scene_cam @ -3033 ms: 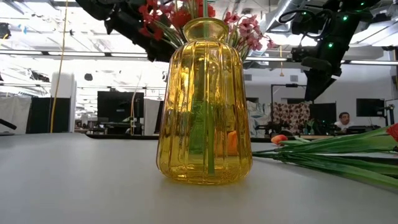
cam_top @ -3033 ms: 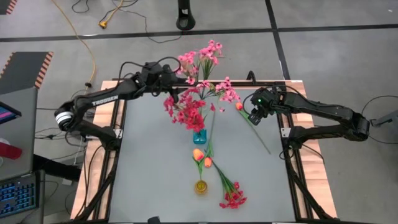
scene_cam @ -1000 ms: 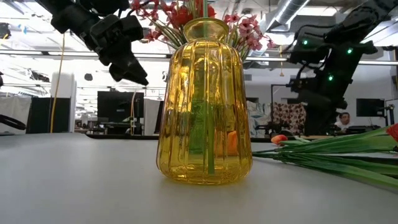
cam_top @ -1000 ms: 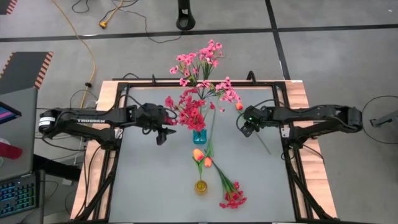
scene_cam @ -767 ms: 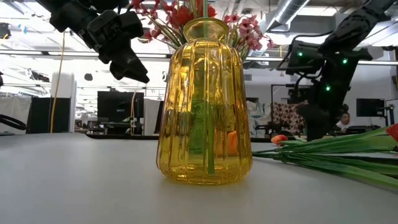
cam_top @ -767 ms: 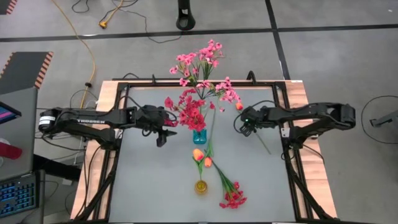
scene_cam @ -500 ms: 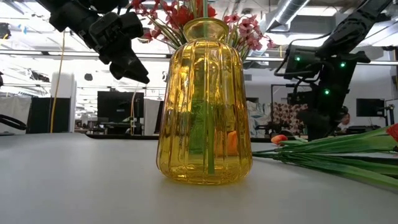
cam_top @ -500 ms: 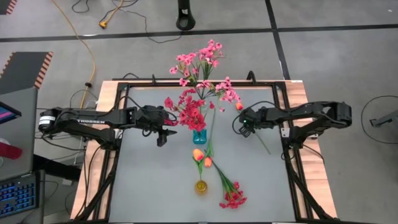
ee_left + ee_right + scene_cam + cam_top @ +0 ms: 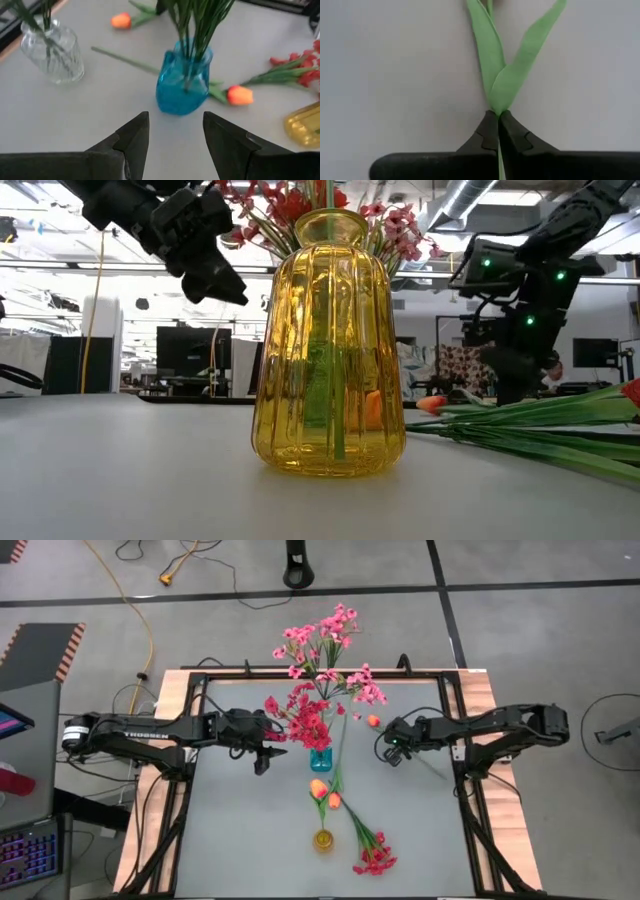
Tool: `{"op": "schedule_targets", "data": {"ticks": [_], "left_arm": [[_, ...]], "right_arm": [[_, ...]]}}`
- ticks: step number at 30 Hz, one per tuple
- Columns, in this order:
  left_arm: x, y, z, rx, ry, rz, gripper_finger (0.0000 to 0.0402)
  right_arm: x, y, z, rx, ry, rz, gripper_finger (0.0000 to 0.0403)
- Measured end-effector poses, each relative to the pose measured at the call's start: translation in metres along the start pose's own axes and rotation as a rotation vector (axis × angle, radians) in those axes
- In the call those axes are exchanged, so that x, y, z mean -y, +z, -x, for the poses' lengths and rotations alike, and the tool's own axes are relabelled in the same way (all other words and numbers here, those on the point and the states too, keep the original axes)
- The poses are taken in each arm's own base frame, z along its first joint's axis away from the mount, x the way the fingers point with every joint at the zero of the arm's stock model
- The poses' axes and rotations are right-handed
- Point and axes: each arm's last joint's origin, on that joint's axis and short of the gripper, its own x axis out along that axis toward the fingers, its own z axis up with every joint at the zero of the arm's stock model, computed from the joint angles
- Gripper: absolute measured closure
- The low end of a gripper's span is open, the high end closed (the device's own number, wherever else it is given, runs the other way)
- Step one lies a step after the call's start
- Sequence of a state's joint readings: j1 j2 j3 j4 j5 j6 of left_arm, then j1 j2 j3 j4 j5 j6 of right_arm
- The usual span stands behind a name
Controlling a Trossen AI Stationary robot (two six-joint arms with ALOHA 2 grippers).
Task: Sort flowers into vase by color
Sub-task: Put the top orange flower into the yellow vase
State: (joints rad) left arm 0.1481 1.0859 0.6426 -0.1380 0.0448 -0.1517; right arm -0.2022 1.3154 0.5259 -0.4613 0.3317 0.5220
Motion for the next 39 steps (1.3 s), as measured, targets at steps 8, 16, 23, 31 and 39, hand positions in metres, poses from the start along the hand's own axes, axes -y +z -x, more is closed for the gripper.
{"op": "schedule_targets", "data": {"ticks": [8, 16, 23, 31, 39], "left_arm": [[0.008, 0.003, 0.000, 0.036, -0.034, -0.026, 0.0228], [0.022, -0.005, 0.001, -0.033, -0.111, 0.024, 0.0228], [0.040, -0.009, 0.007, -0.044, -0.144, 0.019, 0.0228], [0.052, -0.007, 0.024, 0.009, -0.164, 0.018, 0.0228], [0.070, -0.003, 0.037, 0.097, -0.271, -0.010, 0.0228]], "right_arm": [[-0.017, -0.008, 0.023, 0.070, 0.122, -0.028, 0.0363], [-0.041, -0.016, 0.057, 0.187, 0.386, -0.031, 0.0368], [-0.061, -0.021, 0.088, 0.332, 0.625, 0.004, 0.0367], [-0.077, -0.025, 0.112, 0.464, 0.816, 0.047, 0.0366], [-0.088, -0.025, 0.133, 0.622, 0.957, 0.107, 0.0365]]}}
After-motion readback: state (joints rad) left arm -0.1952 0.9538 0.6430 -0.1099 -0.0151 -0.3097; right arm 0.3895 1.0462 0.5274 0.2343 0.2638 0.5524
